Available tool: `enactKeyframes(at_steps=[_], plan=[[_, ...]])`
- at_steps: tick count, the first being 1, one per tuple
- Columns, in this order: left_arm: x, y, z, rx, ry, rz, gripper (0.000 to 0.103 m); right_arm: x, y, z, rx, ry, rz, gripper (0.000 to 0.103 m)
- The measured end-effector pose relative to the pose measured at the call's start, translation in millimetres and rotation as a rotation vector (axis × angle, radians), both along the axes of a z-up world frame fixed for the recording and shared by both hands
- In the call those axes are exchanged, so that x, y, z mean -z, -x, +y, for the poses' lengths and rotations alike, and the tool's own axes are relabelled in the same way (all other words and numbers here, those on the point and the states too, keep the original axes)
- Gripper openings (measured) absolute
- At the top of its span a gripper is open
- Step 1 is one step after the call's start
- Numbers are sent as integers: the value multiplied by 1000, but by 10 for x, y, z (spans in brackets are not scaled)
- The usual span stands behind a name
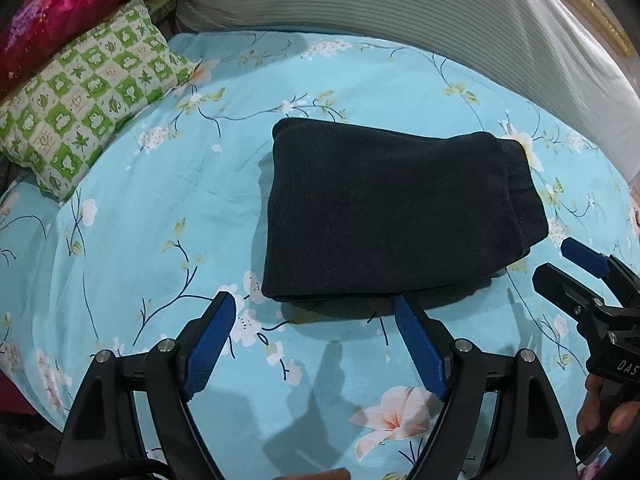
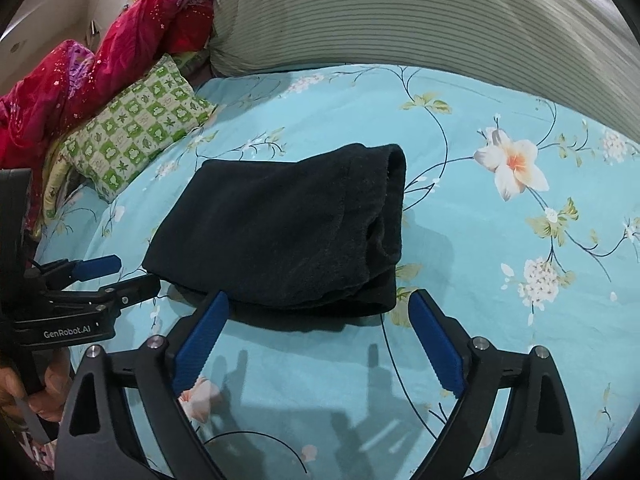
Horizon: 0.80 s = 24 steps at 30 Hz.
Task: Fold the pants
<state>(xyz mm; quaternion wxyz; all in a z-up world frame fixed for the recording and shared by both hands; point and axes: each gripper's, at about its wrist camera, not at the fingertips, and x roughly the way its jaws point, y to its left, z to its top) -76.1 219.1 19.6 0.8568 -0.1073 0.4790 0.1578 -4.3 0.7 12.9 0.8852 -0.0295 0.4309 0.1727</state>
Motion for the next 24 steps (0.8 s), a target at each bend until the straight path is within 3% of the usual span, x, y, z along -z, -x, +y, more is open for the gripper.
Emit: enactKeyframes(at_steps=[24], plan=[[113,83,-118,1,-88,-8,87,147,201,170,-58,82,-83,97]])
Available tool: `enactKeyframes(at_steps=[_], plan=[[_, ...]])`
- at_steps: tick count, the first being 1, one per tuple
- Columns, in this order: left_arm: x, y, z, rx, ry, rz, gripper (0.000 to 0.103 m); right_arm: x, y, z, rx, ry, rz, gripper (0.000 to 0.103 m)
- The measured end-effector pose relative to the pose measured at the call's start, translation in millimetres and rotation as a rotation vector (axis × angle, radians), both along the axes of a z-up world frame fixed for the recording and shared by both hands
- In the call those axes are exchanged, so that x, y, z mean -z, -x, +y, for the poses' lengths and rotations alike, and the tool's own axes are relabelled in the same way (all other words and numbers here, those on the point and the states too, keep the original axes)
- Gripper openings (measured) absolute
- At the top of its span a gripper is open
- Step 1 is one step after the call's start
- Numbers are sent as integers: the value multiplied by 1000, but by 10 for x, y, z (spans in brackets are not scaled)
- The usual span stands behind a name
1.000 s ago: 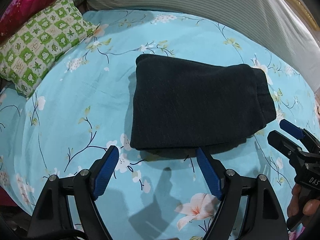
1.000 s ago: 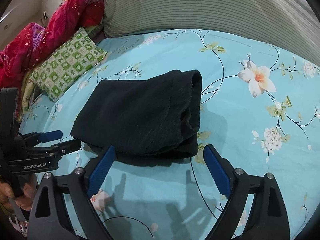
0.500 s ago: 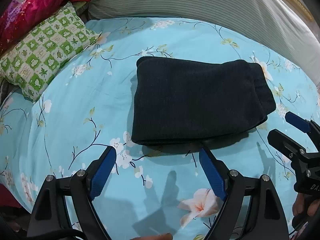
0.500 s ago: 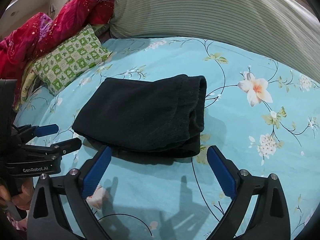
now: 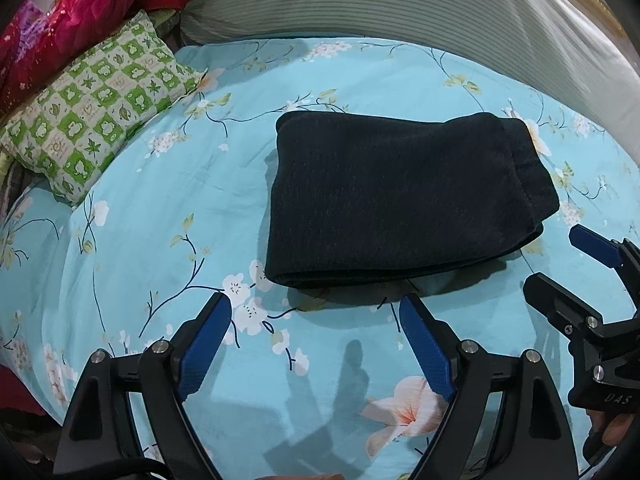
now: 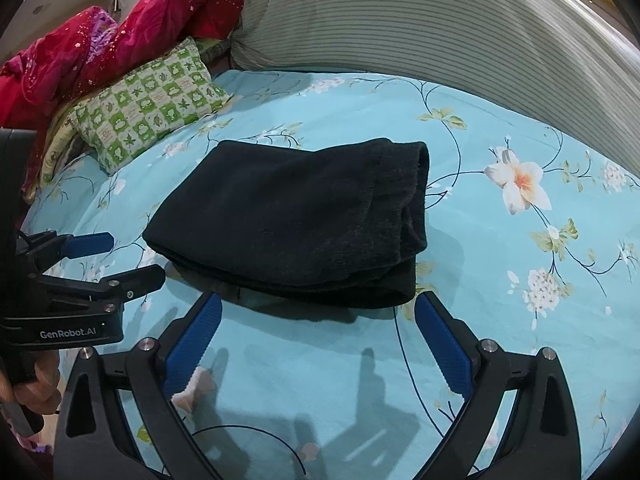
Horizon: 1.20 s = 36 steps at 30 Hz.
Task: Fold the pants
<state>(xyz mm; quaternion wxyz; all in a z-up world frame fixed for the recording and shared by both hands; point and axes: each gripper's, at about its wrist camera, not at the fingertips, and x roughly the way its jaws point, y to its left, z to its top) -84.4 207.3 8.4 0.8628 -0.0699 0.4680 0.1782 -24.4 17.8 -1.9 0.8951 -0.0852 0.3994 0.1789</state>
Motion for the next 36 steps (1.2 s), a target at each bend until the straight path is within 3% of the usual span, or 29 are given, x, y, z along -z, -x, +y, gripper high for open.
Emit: enactKeyframes(at_steps=[36], plan=[[4,-71,40,31,-20,-7,87,-17,-39,32,-6,-8,-17,98]])
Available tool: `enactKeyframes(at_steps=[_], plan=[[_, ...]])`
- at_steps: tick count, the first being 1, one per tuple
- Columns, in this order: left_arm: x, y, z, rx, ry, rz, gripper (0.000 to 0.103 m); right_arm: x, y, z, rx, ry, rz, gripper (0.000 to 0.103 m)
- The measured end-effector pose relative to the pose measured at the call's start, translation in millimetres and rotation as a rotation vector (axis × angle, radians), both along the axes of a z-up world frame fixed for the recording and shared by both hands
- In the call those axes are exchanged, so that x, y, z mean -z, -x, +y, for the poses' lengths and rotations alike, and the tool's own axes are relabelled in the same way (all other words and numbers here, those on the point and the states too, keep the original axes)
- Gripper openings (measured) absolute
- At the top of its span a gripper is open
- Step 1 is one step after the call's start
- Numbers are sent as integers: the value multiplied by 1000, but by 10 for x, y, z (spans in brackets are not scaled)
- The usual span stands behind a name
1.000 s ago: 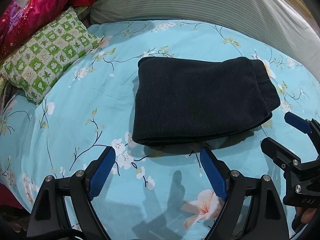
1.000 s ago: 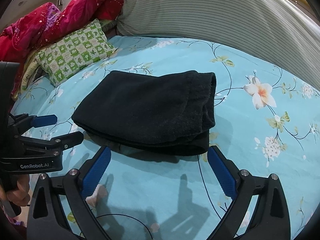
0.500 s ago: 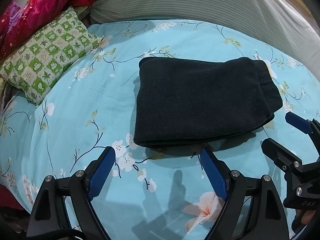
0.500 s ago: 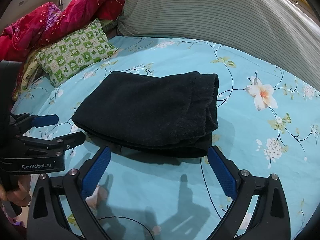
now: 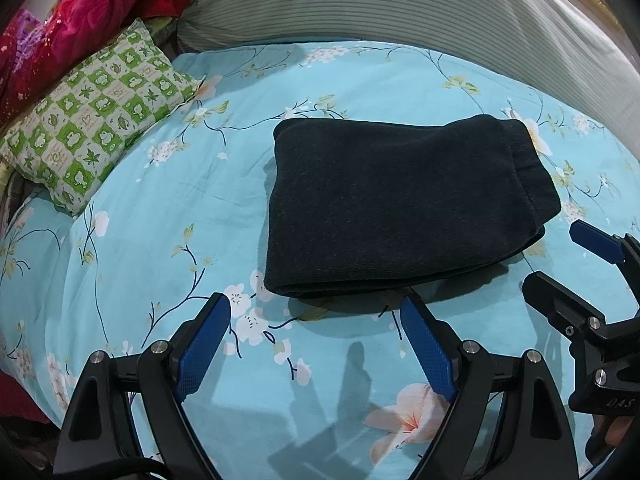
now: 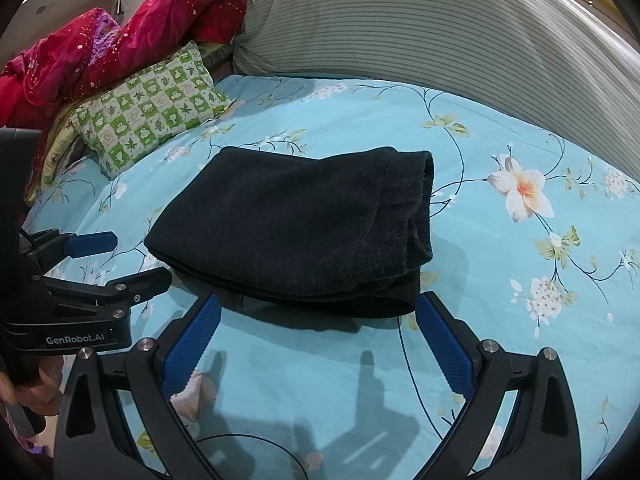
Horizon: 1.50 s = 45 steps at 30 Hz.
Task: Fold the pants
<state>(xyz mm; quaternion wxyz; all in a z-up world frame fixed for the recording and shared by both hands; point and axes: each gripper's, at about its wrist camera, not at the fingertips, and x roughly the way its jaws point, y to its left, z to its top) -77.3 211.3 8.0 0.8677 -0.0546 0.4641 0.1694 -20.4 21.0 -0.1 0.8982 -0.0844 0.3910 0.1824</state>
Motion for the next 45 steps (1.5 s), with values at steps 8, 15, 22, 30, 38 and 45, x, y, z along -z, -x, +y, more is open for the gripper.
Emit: enactKeyframes(at_steps=[8,15,22,30,38,45], plan=[[0,-4,-13,4,0,0,87,-18,36,-9,6,-8,-5,98],[-8,-8,-12,6,3,-1,87,-23,40,-7,8,-10,-6,98],[-12,-21,1,10,4,-3,88,-32,31,-12,15,-14,-4,98],[-6,-10,0,9,4,0,88,-27,31,-10,13,-13,-3,98],[-8,-14,3,11,3,-1,88,-31,29,-7,13,-14,-4,98],[-16,-18,0,14,5,0,88,-45,22,-1,12,-21,-4,98]])
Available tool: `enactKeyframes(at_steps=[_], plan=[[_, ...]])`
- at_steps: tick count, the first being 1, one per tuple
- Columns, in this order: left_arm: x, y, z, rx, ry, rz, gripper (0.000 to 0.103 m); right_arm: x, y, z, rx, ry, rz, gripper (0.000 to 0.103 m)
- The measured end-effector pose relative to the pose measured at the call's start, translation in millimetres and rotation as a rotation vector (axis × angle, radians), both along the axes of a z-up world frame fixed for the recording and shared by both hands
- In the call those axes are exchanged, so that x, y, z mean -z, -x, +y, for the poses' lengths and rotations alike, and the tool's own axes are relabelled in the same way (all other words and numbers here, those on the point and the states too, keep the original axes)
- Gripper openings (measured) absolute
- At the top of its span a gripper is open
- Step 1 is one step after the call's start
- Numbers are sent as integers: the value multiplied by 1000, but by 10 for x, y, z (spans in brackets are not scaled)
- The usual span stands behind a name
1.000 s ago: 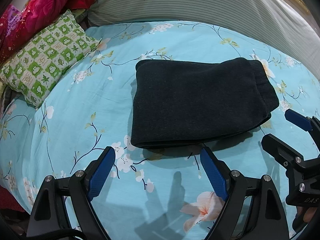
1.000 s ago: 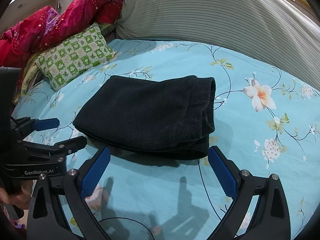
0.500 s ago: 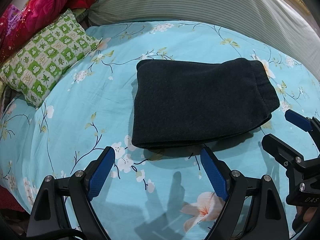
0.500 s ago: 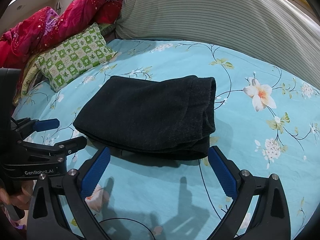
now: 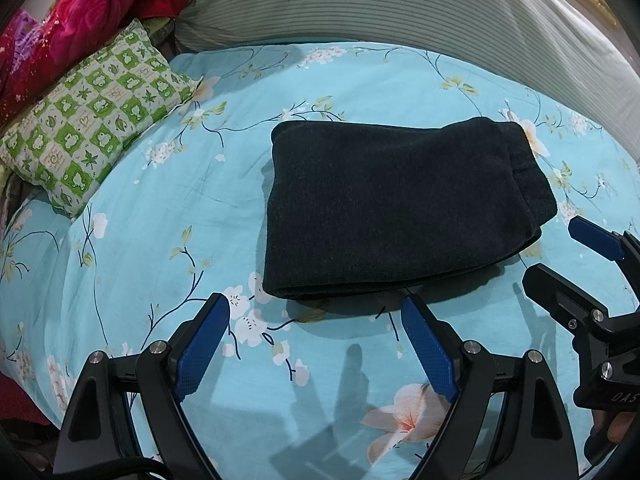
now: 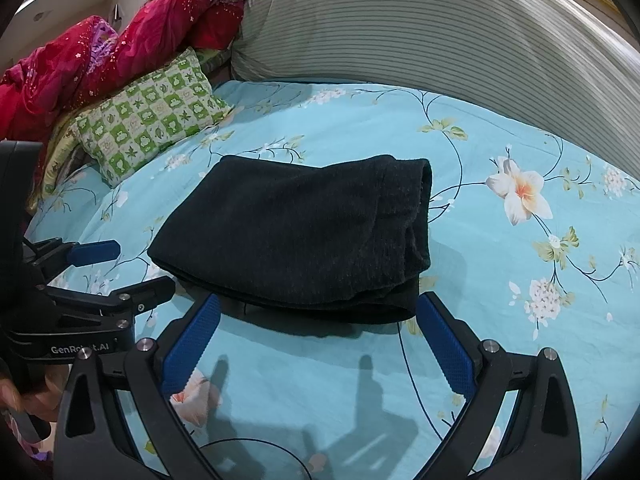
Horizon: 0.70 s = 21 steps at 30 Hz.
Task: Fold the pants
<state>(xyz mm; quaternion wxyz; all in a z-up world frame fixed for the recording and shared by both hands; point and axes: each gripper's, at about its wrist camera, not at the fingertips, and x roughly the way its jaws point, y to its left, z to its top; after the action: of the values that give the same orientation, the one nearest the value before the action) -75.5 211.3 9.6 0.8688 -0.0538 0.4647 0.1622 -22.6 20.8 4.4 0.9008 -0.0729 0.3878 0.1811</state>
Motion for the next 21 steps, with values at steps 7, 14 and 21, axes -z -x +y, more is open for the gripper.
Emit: enactKeyframes(at_steps=[7,14,21], plan=[[0,0,2,-1,-1,0,88,-16,-1,10,-1,-1,-1,98],[-20,-10,-2,-1,-2,-1,88,-38,-11,6,7,-3,-3,98],[-32,-18,-7,-4,-2,-2,88,-48,-24,-23,12,-12,-5,98]])
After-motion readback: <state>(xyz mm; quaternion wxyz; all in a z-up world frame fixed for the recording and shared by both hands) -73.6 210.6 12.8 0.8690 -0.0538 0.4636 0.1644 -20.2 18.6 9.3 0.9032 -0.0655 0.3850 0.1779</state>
